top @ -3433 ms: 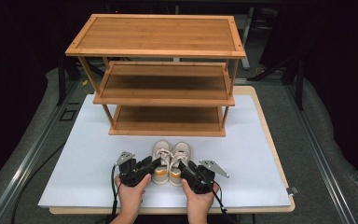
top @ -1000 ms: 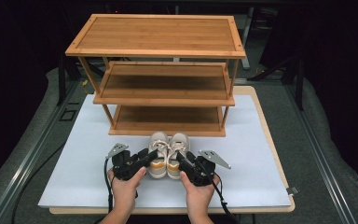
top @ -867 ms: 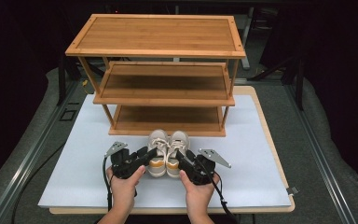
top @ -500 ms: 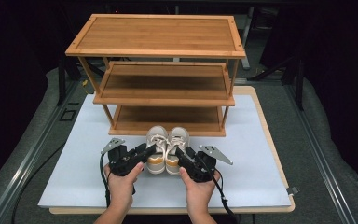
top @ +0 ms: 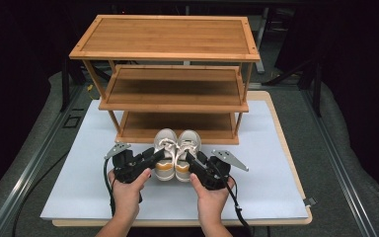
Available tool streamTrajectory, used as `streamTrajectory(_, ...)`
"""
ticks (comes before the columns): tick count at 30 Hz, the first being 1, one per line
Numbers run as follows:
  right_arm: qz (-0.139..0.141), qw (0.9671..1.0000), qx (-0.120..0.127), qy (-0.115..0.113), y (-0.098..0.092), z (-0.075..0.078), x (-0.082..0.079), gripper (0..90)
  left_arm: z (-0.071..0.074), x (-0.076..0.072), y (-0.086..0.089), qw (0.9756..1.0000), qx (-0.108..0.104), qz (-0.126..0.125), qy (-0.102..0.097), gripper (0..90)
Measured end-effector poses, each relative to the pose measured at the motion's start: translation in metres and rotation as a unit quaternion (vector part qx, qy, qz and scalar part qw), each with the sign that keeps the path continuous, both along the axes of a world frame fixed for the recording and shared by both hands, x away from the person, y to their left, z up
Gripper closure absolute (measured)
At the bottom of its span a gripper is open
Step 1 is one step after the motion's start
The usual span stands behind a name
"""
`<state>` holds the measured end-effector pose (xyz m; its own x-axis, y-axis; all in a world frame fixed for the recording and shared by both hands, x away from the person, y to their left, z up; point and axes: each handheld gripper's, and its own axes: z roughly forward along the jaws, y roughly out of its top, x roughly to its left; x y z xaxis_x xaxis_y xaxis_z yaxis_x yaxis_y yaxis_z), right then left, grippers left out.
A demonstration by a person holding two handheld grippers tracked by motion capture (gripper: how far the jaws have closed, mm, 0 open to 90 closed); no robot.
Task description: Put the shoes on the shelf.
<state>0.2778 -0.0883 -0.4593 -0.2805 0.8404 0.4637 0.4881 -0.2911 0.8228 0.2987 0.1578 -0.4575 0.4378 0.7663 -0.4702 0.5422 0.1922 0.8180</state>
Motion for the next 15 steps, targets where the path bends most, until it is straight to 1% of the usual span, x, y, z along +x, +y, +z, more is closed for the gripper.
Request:
streamTrajectory(1,0.005,0.9999,-0.005,0.007,-0.001,0.002,-0.001,55.7,0.001,0.000,0.000,1.0000,0.001,0.000,-0.001,52.1)
streamTrajectory(2,0.003,1.0000,-0.003,0.001,-0.001,0.003,-0.001,55.7,0.001,0.000,0.000,1.0000,0.001,0.000,-0.001,52.1)
streamTrajectory(3,-0.003,1.0000,-0.008,0.003,0.000,0.005,-0.001,55.7,0.004,0.000,0.000,1.0000,0.001,0.002,-0.003,52.1)
streamTrajectory(4,0.000,1.0000,-0.002,-0.004,0.001,0.005,0.000,55.8,0.005,0.000,0.000,1.0000,0.002,0.002,-0.004,52.1)
streamTrajectory(6,0.005,0.9999,-0.011,0.005,0.000,0.009,-0.002,55.7,0.007,0.000,0.001,1.0000,0.002,0.001,-0.005,52.1)
streamTrajectory(7,-0.006,0.9998,-0.017,0.007,0.001,0.010,-0.002,55.7,0.008,0.000,0.001,1.0000,0.001,0.001,-0.005,52.1)
streamTrajectory(8,0.000,1.0000,-0.005,-0.004,0.002,0.010,-0.001,55.7,0.009,0.000,0.002,1.0000,0.000,0.000,-0.005,52.1)
streamTrajectory(9,0.007,0.9999,-0.008,0.003,0.001,0.012,-0.001,55.7,0.009,0.000,0.002,1.0000,0.000,0.000,-0.005,52.1)
streamTrajectory(10,0.007,0.9999,-0.008,0.003,0.001,0.012,-0.001,55.7,0.010,0.000,0.002,1.0000,0.000,-0.001,-0.004,52.1)
streamTrajectory(11,0.003,1.0000,-0.001,-0.006,0.001,0.013,0.000,55.6,0.013,0.000,0.003,1.0000,0.001,-0.003,-0.004,52.1)
streamTrajectory(12,0.008,0.9999,-0.008,0.006,0.000,0.015,-0.001,55.6,0.014,0.000,0.002,1.0000,0.002,-0.002,-0.004,52.1)
streamTrajectory(13,0.003,1.0000,-0.002,-0.006,0.001,0.015,0.000,55.6,0.015,0.001,0.002,1.0000,0.001,-0.002,-0.004,52.1)
streamTrajectory(15,0.002,1.0000,-0.005,-0.004,0.002,0.017,0.000,55.6,0.018,0.000,0.002,1.0000,0.004,-0.002,-0.006,52.1)
